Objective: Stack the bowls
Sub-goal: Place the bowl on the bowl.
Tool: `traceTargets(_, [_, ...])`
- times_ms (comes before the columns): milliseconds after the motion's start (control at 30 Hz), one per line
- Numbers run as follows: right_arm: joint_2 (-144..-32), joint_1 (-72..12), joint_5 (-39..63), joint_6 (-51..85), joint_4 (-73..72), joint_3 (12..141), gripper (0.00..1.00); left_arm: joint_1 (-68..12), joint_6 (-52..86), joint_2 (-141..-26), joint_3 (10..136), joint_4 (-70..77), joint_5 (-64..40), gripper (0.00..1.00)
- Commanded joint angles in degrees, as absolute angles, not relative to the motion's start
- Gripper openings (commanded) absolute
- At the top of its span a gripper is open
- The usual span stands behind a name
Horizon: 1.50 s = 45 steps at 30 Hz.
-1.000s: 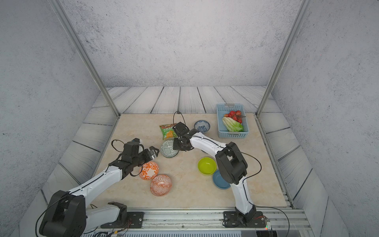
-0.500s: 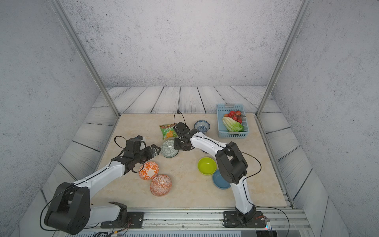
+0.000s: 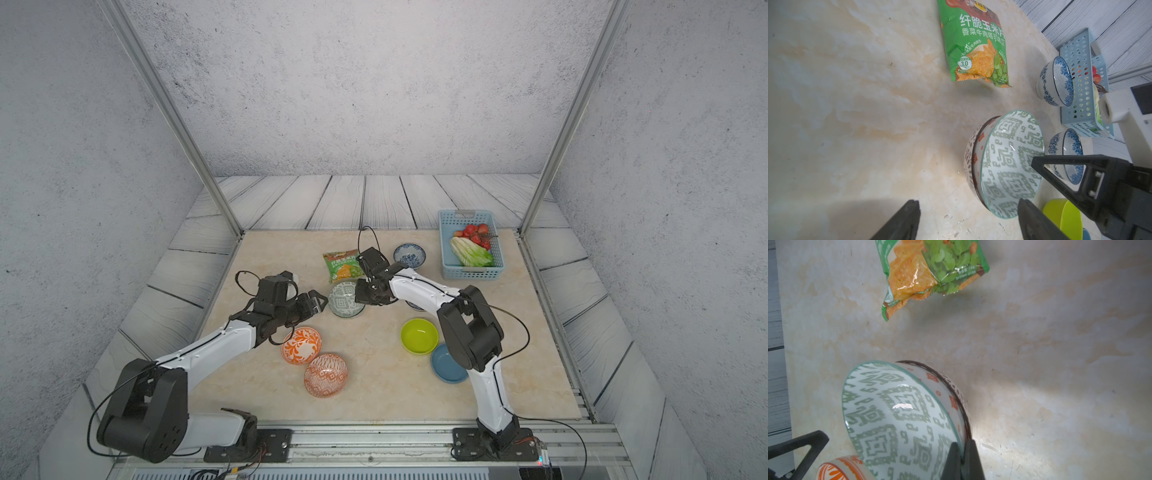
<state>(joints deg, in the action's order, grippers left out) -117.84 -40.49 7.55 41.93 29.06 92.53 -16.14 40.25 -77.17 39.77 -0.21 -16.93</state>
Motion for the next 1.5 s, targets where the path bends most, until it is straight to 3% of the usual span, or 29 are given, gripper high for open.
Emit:
traceTargets(0, [-115.7,-40.0,8.3,42.4,30.2,92.3,0.01,-15.9,39.2,-78.1,41.4,-0.6,-17.6,0.8])
traceTargets(367, [-118.8,-39.5,11.4,42.9,41.8,99.9,0.0,-15.9,38.9,-79.9,42.3,-0.7,-18.3,0.81])
traceTargets(700, [-119.6,-38.0,16.6,46.1,36.6,97.3,0.0,-15.9,39.0,-79.7,42.0,-0.5,-18.3,0.81])
traceTargets(1067, [-120.5,-37.7,15.9,45.8,37.9,98.3,0.0,-15.9,39.0,-79.6,41.9,-0.3,-18.3,0.81])
traceTargets(1267, [-119.5,-37.7,15.8,45.1,38.3,97.9,0.3,-15.9,39.0,-79.5,41.8,-0.5,-18.3,0.82])
traceTargets(1467, [-113.1,-37.7,13.3,44.6,35.5,93.8,0.35,-15.9,38.8,-78.5,41.8,-1.2,-18.2,0.84])
